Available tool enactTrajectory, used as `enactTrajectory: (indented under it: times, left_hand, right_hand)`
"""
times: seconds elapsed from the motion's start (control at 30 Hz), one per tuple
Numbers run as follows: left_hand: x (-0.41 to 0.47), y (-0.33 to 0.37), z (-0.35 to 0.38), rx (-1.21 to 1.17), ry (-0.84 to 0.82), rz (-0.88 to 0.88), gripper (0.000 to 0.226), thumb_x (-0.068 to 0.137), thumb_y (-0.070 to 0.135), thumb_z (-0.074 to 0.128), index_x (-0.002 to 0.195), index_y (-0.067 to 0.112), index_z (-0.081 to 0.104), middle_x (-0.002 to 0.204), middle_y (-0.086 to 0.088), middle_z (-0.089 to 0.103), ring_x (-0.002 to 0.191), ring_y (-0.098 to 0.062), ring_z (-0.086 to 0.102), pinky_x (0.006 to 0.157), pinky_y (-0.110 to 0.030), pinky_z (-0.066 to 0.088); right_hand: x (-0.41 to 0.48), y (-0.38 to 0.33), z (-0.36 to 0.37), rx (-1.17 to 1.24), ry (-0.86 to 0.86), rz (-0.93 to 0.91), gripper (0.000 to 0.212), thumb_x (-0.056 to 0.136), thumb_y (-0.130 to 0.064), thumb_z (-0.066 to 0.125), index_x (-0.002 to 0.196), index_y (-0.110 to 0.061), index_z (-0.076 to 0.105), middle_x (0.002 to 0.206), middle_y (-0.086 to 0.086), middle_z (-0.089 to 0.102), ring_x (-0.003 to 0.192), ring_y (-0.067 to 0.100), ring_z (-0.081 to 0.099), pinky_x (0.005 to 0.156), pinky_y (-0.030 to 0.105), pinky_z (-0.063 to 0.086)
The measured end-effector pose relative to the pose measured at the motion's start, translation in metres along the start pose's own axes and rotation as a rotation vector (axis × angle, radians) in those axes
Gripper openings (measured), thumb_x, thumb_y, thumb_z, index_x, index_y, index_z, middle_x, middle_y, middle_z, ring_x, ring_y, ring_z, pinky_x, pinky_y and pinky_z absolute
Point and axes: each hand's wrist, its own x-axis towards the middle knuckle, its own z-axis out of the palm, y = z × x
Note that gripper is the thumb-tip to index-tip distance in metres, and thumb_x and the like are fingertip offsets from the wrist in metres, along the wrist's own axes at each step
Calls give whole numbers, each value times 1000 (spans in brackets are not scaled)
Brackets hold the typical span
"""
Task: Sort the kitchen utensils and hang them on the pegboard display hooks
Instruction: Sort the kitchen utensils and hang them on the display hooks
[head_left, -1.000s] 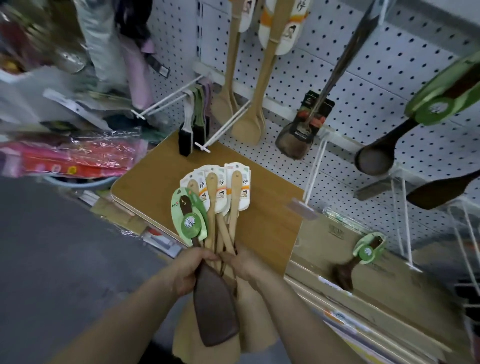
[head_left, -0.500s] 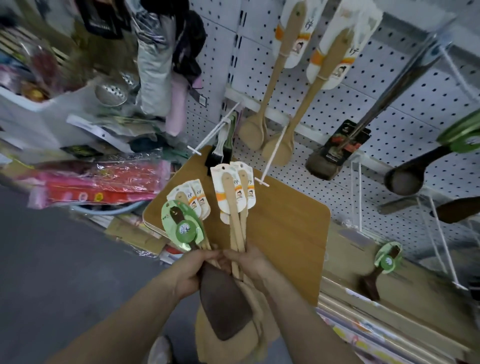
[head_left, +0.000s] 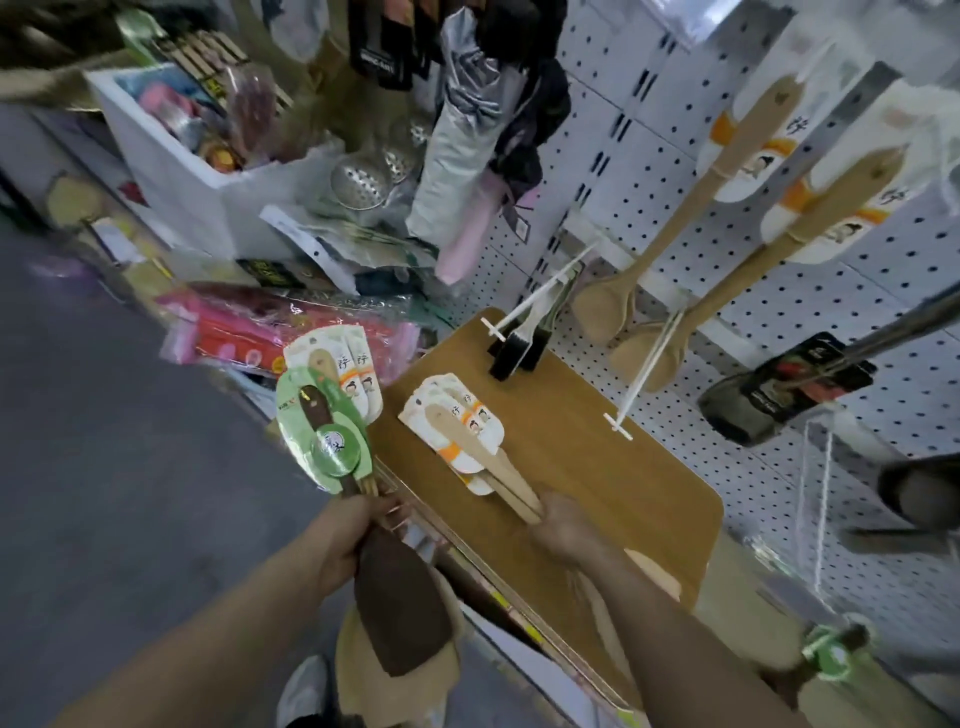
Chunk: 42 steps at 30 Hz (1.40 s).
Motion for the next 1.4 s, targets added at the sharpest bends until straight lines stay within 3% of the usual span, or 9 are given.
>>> enactTrajectory:
  times: [0.23,0.4,0.57,0.7,0.9,1.0,1.23,1.33,1.4]
  left_hand:
    - [5,-4,-26,-128,15,59,15,93,-6,50,85,5,56,62,-7,63,50,-13,61,50,-24,54]
    - [10,-10,-38,-162,3,106,19,87,-8,56,81,9,58,78,-13,62,63,-20,62,65,-32,50]
    - [13,-8,-38,-181,0,122,20,89,-10,54,98,5,61,78,-13,66,69,-24,65,66,-36,54]
    - [15,-11,-30,-180,-7,120,24,88,-9,54,109,3,60,78,-12,69,71,-25,66,79,-42,50]
    - [16,-13,-24,-150,-15,100,28,87,-9,56,112,3,60,77,-11,68,71,-23,67,72,-38,52]
    - [16,-12,-27,-145,-23,94,28,86,-10,56,111,3,59,75,-12,67,68,-23,66,70,-37,52]
    - [18,-7,-28,-117,-80,65,23,92,-1,54,113,7,60,95,-13,73,79,-22,70,76,-40,56]
    - [16,-6,-20,-104,-100,55,17,94,2,52,109,4,60,102,-14,71,85,-27,69,67,-37,58]
    - [15,-7,-13,-81,-119,53,18,91,-1,54,106,1,63,99,-13,72,80,-26,71,64,-36,60]
  right_hand:
    - [68,-23,-2,-532,88,-66,30,99,-16,44,127,-18,54,123,7,62,110,24,61,85,32,47]
    - [114,-33,8,-703,174,-38,40,100,-13,32,139,-19,42,135,7,53,124,27,50,103,39,36]
    - [139,-40,-2,-799,267,-103,50,98,-10,34,147,-19,30,144,10,41,131,30,40,108,41,31]
    - [142,-49,-1,-801,313,-210,49,94,-9,42,142,-20,36,140,10,44,128,31,41,105,40,35]
    - [138,-52,6,-824,419,-385,40,92,-2,45,127,-19,57,118,6,62,112,25,53,88,34,46]
    - [137,-52,4,-830,450,-412,44,93,0,44,131,-19,54,118,5,62,116,24,50,77,33,45]
    - [123,-61,24,-607,481,-357,67,91,1,52,151,-19,30,144,14,38,135,31,32,107,38,39]
    - [96,-83,43,-91,471,-432,31,95,-8,53,124,-14,61,113,11,63,109,25,55,90,35,46]
    - [67,-103,52,419,225,-402,22,100,-25,53,92,-14,71,85,5,70,83,21,64,76,37,52]
